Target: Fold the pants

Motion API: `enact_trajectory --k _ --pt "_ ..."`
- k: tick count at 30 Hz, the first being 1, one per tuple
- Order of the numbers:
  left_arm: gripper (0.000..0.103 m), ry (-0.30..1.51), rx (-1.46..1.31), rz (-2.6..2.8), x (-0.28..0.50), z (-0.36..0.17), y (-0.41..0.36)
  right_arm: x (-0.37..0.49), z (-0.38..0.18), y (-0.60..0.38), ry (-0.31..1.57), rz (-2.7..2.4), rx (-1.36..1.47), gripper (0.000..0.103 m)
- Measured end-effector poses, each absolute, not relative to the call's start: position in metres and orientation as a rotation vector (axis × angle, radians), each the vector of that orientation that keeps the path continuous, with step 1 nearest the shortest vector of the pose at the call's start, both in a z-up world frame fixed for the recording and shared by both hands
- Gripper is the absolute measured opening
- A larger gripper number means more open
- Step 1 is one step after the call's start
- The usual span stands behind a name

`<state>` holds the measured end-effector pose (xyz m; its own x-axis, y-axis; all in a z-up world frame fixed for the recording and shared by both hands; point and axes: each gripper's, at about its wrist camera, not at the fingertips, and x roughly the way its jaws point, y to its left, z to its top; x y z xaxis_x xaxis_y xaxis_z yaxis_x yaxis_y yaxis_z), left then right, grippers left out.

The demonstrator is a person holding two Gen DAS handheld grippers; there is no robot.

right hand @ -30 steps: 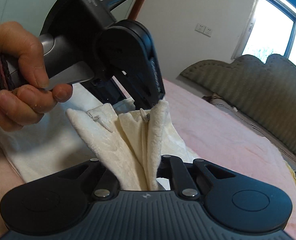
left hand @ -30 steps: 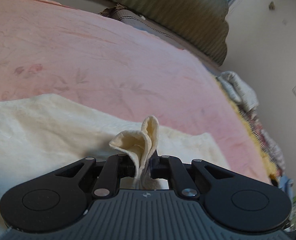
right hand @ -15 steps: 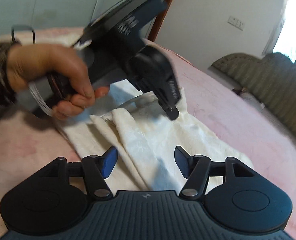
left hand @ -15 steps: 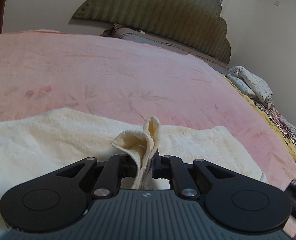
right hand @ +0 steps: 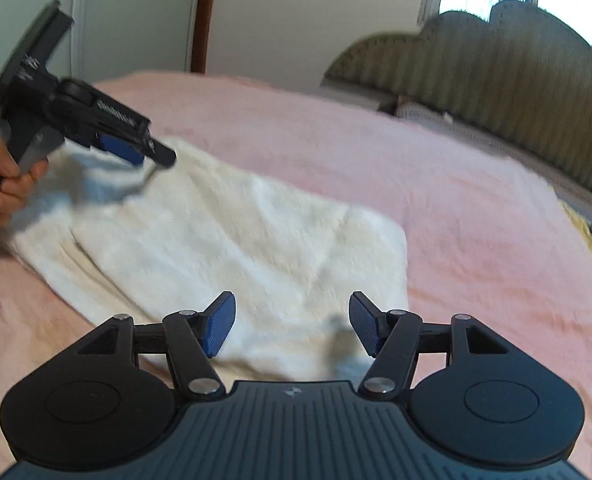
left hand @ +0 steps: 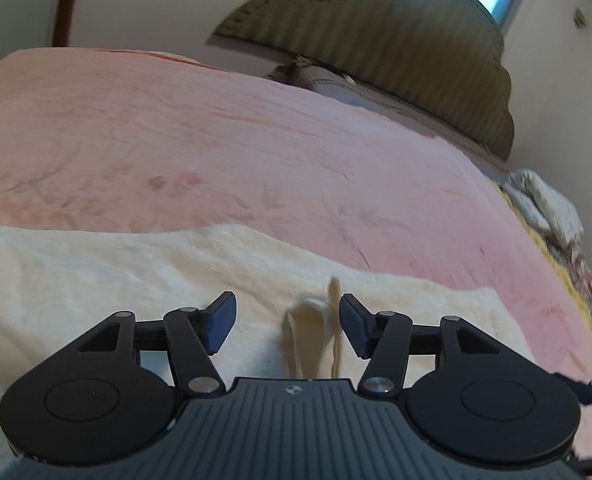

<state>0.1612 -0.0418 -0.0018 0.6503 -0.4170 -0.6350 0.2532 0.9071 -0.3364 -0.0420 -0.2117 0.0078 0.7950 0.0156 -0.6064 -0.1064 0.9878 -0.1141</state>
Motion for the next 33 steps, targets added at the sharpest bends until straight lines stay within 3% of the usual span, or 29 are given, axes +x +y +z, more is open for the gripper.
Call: enact_trajectory --k 3,7,13,18,20,23,33 --pt "0.061 0.758 -0.239 -0.373 0.154 0.007 -0.038 -0.034 0.012 -0.178 0.574 0.143 -0.205 0.062" --pt "0.074 0.751 -0.226 -0.349 0.145 0.012 -0.032 -0.026 0.002 -0.118 0.528 0.293 -0.381 0.061" --pt "0.077 0.816 -0.349 -0.356 0.143 0.011 -0.009 -0.02 -0.019 -0.083 0.515 0.265 -0.576 0.06" --pt "0.084 0.925 -0.472 -0.489 0.14 0.005 -0.01 -0.017 -0.025 -0.093 0.535 0.195 -0.594 0.043" --pt "0.09 0.962 -0.494 -0.56 0.136 0.003 -0.017 -0.014 -0.033 -0.091 0.545 0.199 -0.625 0.028" --pt "0.091 1.016 -0.514 -0.622 0.132 -0.001 -0.026 -0.014 -0.039 -0.086 0.539 0.23 -0.634 0.011" --pt "0.096 1.114 -0.727 -0.654 0.152 -0.024 -0.043 -0.013 0.012 -0.155 0.441 0.228 -0.243 0.009"
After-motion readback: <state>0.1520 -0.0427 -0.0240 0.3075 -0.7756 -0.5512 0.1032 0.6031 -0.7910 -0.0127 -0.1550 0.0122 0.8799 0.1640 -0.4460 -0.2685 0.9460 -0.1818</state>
